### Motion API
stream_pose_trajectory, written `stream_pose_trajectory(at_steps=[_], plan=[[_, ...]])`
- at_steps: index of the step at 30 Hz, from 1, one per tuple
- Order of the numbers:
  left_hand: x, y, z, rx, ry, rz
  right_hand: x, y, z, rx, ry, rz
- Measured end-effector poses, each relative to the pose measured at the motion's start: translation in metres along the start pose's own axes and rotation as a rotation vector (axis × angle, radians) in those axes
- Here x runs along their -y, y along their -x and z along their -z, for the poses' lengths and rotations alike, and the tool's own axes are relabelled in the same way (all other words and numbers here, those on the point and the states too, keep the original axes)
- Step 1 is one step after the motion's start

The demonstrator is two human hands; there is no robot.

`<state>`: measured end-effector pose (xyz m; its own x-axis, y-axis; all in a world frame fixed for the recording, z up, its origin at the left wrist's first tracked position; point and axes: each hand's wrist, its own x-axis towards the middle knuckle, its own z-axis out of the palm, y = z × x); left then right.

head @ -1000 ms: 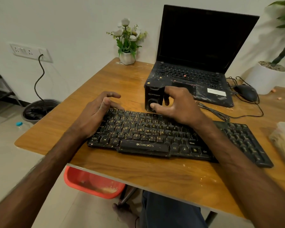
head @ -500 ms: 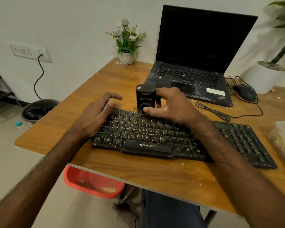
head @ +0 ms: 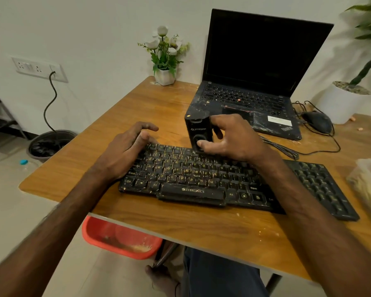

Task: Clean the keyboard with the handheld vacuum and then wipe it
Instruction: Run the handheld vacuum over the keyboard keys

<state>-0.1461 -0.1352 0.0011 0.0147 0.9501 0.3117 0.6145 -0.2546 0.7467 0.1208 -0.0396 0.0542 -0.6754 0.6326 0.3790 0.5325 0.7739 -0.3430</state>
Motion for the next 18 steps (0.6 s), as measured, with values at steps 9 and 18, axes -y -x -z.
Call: stream_pose_trajectory(at_steps=[9, 18], plan=[[-0.002, 0.002, -0.001, 0.004, 0.026, -0.026, 0.007, -0.004, -0.012, -0.043, 0.036, 0.027], [-0.002, 0.001, -0.002, 0.0, 0.025, -0.024, 0.007, -0.008, -0.016, -0.051, 0.149, 0.006]])
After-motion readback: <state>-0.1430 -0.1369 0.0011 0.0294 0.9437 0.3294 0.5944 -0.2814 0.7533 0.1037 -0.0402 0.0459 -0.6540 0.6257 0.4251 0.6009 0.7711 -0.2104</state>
